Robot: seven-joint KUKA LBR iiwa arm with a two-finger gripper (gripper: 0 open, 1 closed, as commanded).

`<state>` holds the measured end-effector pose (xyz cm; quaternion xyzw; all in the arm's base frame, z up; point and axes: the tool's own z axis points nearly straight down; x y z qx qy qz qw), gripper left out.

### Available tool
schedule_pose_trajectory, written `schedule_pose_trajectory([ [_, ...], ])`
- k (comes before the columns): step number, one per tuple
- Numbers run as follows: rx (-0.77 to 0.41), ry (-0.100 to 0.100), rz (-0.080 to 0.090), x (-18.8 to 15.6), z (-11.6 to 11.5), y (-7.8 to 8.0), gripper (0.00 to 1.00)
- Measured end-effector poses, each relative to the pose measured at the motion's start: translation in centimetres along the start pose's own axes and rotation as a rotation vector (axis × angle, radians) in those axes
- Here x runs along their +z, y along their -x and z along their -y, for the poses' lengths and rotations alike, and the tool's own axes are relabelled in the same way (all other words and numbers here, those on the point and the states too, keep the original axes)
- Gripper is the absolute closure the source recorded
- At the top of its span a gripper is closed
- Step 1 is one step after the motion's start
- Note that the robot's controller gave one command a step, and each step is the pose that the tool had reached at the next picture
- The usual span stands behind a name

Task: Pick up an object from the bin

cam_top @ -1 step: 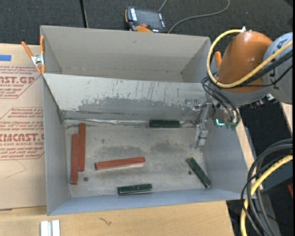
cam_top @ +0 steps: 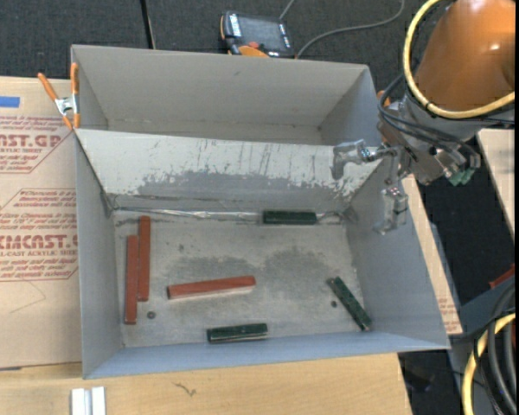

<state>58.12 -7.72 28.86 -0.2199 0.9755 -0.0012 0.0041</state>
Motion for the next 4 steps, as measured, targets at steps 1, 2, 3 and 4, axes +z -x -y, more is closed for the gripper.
schedule_pose_trajectory([
  [1,-0.023,0.012,-0.015,17.6,-11.3,-4.0,0.00],
  [2,0.157,0.006,-0.008,21.8,-16.3,-0.1,0.00],
  [3,0.157,0.004,-0.010,21.6,-16.1,-0.1,1.00],
  [4,-0.160,0.002,0.003,4.4,-15.3,6.8,1.00],
])
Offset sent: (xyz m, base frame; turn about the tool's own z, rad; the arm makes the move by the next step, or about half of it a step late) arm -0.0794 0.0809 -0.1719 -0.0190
